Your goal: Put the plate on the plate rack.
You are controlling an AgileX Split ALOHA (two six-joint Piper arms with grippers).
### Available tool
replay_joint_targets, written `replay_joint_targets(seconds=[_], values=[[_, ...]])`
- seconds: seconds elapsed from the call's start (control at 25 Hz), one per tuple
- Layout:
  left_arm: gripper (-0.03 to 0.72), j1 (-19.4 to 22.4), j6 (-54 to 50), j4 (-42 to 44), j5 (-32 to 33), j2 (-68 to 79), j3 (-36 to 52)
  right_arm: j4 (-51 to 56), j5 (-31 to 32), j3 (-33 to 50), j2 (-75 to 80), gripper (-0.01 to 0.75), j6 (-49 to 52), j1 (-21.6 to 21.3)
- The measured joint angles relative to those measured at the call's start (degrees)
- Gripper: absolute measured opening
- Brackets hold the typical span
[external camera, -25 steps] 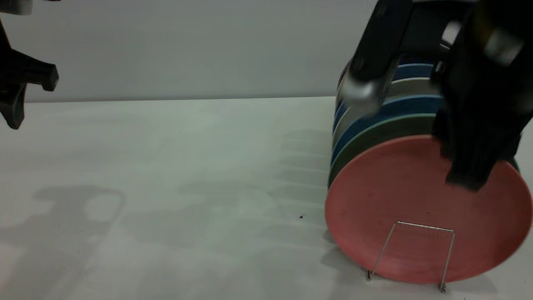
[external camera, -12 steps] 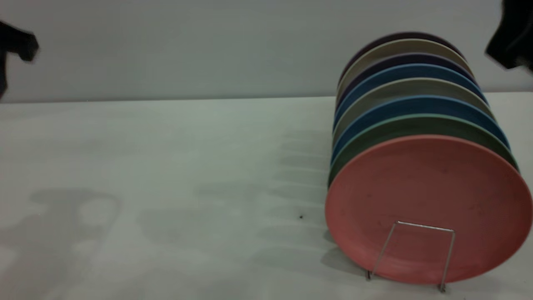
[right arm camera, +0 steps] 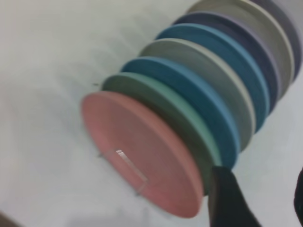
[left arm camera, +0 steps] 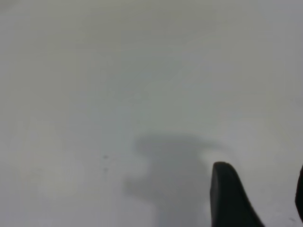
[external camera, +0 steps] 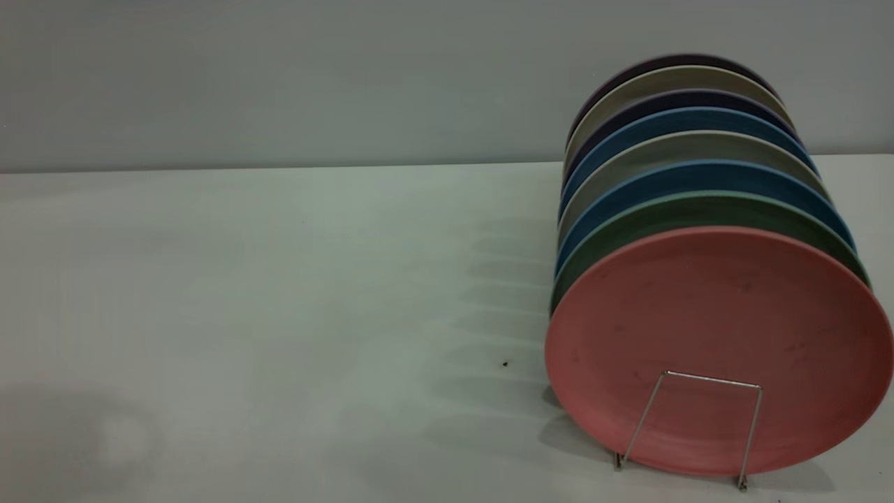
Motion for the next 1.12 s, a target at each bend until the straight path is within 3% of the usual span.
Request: replay_joint_targets(seconds=[0.4,0.76,1.12], values=[[0.381,0.0,7.2,-7.7,11.9,-20.5,0.0,15.6,10.9,0.0,-15.8,0.362,-12.2,0.0],[0.381,0.0,7.2,-10.1,19.3,-37.0,0.8,20.2,19.3,1.8,-30.0,0.362,-13.8,0.0],[0.381,0.0,8.0,-10.1,19.3,-53.5,17.4,20.5,18.0,17.2,-44.0,0.362,-13.6,0.0]])
